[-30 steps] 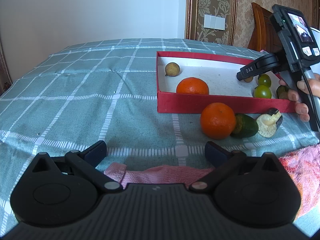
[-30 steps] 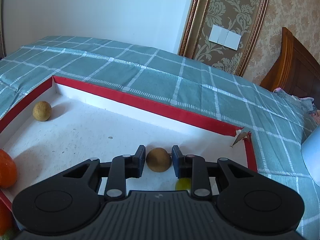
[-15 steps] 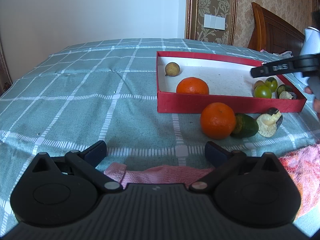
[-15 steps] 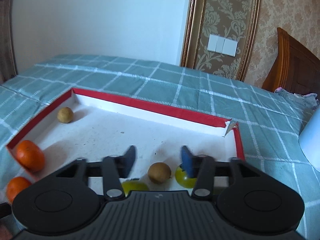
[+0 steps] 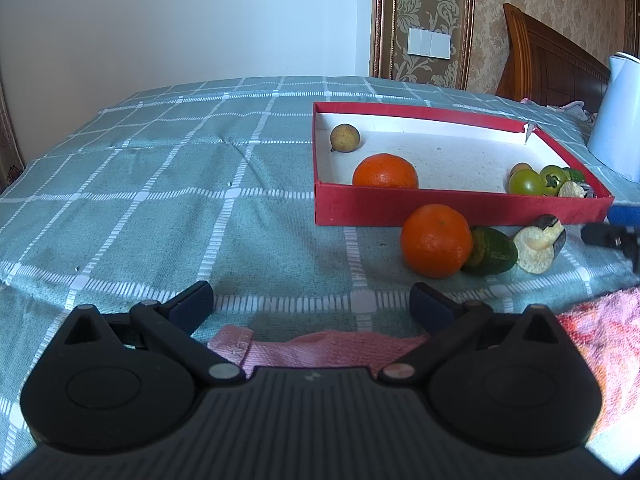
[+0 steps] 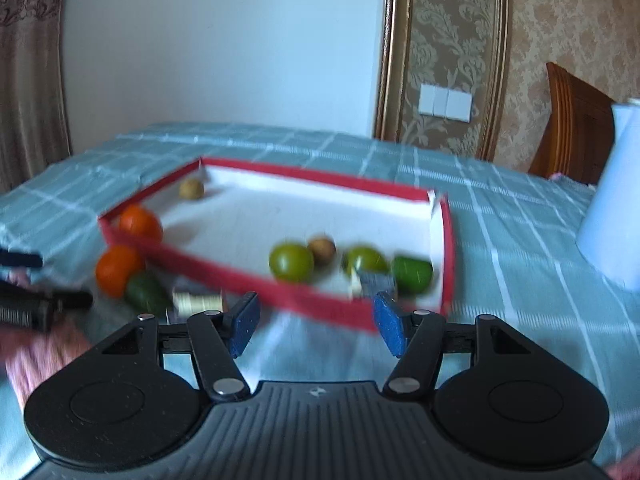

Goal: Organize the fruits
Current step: 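Withdraw the open right tool from the tray, then move the left tool toward the mandarin lying beside the tray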

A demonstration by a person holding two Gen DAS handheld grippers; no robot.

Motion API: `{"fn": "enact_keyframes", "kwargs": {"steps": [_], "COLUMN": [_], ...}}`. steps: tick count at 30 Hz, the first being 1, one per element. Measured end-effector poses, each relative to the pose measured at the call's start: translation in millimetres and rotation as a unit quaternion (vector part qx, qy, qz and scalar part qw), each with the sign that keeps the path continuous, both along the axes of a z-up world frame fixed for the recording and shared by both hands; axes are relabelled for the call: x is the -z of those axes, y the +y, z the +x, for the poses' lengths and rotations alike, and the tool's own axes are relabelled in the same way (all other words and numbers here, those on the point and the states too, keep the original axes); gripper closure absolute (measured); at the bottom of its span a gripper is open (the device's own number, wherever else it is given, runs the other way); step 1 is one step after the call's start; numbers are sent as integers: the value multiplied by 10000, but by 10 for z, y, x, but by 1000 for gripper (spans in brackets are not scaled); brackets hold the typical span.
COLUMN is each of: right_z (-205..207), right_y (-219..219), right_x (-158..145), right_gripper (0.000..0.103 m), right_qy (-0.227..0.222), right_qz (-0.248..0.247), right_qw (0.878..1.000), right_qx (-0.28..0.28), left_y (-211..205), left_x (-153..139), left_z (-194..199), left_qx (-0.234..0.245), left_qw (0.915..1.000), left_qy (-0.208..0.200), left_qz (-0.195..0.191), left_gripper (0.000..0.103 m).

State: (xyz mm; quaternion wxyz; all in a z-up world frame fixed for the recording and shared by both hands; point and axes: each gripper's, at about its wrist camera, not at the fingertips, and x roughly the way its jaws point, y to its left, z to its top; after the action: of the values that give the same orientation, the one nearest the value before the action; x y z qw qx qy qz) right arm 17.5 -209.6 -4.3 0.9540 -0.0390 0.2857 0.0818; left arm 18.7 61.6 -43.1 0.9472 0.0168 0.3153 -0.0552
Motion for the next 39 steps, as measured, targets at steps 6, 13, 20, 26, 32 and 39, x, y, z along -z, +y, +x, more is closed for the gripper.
{"fn": "enact_keyframes", "kwargs": {"steps": [6, 13, 20, 26, 32, 39], "right_z": [13, 29, 44, 45, 50, 50], "right_y": [-133, -230, -245, -214, -208, -204], "right_x": [141, 176, 193, 197, 202, 203], "right_gripper": [38, 26, 20, 18, 17, 16], "right_qy": [270, 358, 434, 454, 461, 463], "right_qz": [71, 266, 350, 276, 253, 247], "right_qw": [9993, 9985, 9980, 9982, 9983, 9983], "right_qx": [253, 318, 287, 264, 257, 255], "left_y": [-2, -6, -5, -96, -254, -386], "left_x": [0, -3, -29, -228, -296, -253], "left_z": [1, -3, -19, -31, 152, 281], "left_qx": [1, -7, -51, 35, 5, -179], "left_qw": [10000, 10000, 10000, 9988, 9978, 9976], "left_qy": [0, -2, 28, -216, -146, 41], "left_qz": [-1, 11, -66, -441, -645, -665], "left_gripper": [0, 0, 0, 0, 0, 0]}}
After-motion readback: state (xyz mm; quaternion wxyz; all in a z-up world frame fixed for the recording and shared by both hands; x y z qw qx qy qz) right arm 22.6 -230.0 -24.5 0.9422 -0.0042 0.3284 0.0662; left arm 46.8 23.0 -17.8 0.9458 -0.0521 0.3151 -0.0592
